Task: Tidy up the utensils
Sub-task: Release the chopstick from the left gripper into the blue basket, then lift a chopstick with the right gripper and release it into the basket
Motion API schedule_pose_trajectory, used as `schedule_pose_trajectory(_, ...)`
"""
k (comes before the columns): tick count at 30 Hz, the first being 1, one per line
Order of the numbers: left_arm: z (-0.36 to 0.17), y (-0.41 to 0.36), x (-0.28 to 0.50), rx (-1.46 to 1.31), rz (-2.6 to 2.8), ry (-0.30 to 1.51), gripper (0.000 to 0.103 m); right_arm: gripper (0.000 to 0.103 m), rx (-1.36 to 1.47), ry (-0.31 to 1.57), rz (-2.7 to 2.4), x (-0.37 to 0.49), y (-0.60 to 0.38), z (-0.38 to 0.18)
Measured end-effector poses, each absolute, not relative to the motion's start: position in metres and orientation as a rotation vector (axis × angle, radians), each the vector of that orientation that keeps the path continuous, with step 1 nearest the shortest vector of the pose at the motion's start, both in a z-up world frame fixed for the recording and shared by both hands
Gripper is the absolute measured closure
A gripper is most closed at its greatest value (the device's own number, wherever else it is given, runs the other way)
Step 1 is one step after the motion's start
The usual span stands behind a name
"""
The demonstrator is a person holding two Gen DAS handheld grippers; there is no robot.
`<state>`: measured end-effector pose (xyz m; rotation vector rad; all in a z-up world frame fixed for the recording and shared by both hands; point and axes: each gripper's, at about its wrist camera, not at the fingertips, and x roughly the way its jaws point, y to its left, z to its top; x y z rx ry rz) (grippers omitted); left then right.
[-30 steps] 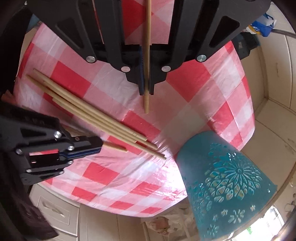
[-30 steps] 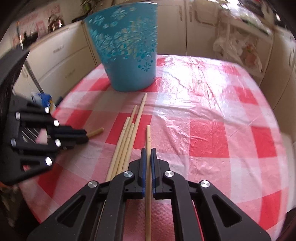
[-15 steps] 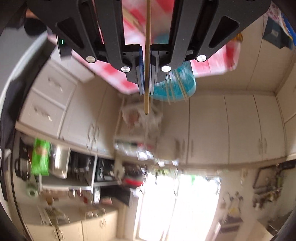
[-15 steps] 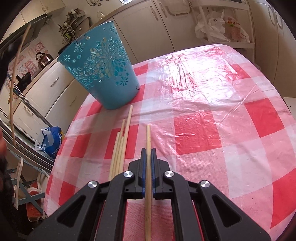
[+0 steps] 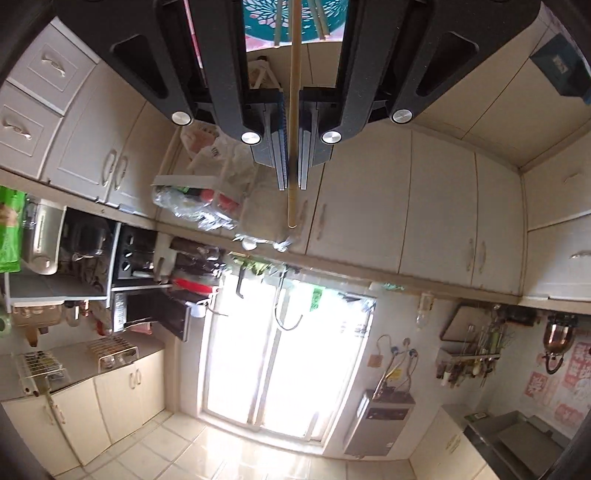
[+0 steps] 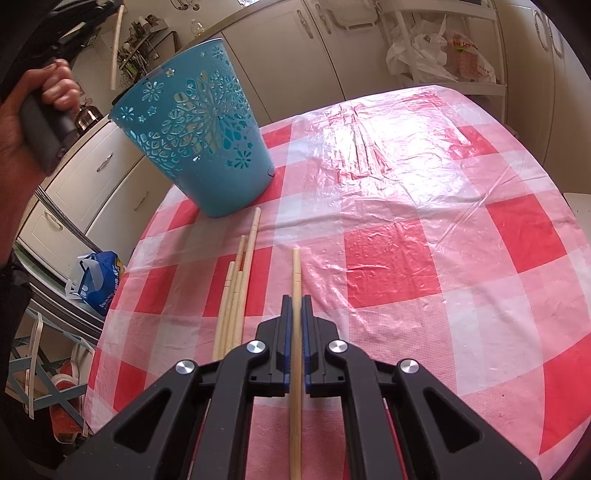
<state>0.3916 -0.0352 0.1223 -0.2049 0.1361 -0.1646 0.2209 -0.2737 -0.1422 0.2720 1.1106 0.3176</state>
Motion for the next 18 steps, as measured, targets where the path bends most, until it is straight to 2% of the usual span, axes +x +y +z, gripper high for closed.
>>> schedule_pose_trajectory(14, 0.042, -0.036, 0.385, -0.143, -0.094, 0.282, 0.096, 0.097, 0.291, 1.098, 0.311, 0.221, -0.279, -0.141)
schedule_pose_trajectory(16, 0.037, -0.034, 0.37, -0.139, -0.103, 0.297, 0.089, 0.097, 0.316, 1.087, 0.316, 0.22, -0.283, -0.139)
schedule_pose_trajectory(18, 0.034, -0.029, 0.351, -0.14, -0.109, 0.309, 0.065, 0.097, 0.354, 1.066, 0.328, 0.219, -0.289, -0.137)
